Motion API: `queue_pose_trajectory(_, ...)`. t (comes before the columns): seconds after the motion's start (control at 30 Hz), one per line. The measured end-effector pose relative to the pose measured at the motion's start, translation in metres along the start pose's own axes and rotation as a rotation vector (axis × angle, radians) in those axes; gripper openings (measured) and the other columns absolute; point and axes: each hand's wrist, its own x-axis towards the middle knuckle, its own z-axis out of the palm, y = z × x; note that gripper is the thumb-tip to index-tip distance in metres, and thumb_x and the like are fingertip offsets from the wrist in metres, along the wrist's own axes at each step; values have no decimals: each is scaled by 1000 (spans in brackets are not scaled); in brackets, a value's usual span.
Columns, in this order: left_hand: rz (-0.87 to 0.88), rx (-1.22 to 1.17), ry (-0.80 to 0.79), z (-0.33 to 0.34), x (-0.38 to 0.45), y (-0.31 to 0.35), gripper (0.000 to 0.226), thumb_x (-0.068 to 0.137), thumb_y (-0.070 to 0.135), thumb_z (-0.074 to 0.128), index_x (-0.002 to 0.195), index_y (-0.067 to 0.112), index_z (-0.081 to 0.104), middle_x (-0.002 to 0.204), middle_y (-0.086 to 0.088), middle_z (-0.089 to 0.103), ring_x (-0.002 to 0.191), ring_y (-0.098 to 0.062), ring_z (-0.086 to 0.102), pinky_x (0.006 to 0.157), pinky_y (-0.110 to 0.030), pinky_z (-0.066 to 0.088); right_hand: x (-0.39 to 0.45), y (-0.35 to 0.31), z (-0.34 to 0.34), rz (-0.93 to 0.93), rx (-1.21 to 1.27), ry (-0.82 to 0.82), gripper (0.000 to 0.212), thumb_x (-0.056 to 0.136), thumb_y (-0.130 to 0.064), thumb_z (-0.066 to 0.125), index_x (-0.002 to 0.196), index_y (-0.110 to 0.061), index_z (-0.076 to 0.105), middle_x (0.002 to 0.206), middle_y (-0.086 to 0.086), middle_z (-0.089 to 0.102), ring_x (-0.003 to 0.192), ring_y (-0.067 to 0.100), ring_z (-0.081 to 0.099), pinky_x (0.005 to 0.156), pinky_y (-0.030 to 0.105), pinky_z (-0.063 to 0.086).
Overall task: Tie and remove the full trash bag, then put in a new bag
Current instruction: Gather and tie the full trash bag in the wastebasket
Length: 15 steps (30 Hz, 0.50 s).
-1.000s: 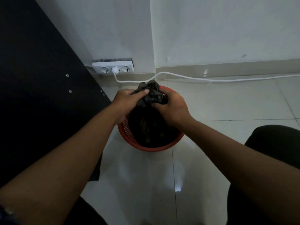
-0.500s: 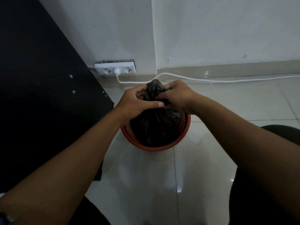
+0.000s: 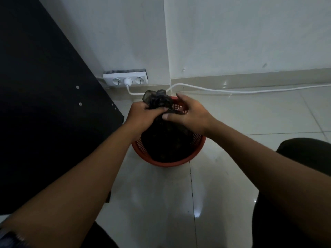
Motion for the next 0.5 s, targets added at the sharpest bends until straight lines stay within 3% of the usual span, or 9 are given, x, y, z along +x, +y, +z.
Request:
queue_pose_trajectory(0.07,-53,-52,-8,1,-1,7,8,80,21,79,86,16,76,90,-8,77,89,-21,74,87,-37,59,-2,3,7,4,-83,-110,92,64,-53,86,143,-28,45,125,-13,58,114,9,57,98,29,47)
queue_pose_trajectory(0.13,-84,-109,-54,2,-1,15,11,83,24,76,88,14,74,93,-9,77,92,-23,74,86,-34,59,0,-2,18,-21,-113,-142,86,69,-47,85,141,-26,44,119,-11,57,111,11,56,91,25,45)
queue_pose_trajectory(0.2,-70,-151,-111,2,-1,22,14,86,25,73,94,14,74,98,-10,77,95,-25,74,86,-35,59,4,-7,27,-93,-122,-84,69,75,-39,83,133,-23,50,117,-5,64,108,14,60,91,28,49)
queue_pose_trajectory(0.27,-23,-180,-120,0,0,29,9,92,22,64,92,17,71,99,-8,75,90,-22,74,75,-29,60,11,-8,29,-81,-138,-7,46,82,-33,76,122,-19,60,109,0,69,101,17,64,90,34,53)
queue_pose_trajectory(0.37,44,-245,26,-9,1,32,19,97,12,47,89,19,63,90,-1,70,73,-13,70,57,-22,55,21,-3,23,1,-106,35,29,87,-26,71,114,-16,69,104,-3,70,95,13,63,83,24,49)
queue_pose_trajectory(0.4,66,-255,102,-12,1,27,19,97,10,45,93,17,62,91,-1,69,72,-12,71,59,-25,56,23,-2,20,21,-74,42,27,87,-26,71,113,-16,71,105,-1,72,95,13,64,83,23,50)
queue_pose_trajectory(0.47,129,-164,241,-19,0,4,20,90,15,50,108,16,60,104,-6,67,87,-20,70,73,-33,59,25,-2,16,84,29,59,22,86,-29,72,105,-18,74,103,2,75,95,17,69,90,35,55)
queue_pose_trajectory(0.5,158,-76,245,-21,-2,-10,35,84,20,56,119,17,57,112,-7,64,97,-21,67,80,-35,57,25,-4,14,121,88,57,20,86,-29,72,103,-18,74,101,4,75,94,19,70,92,39,56)
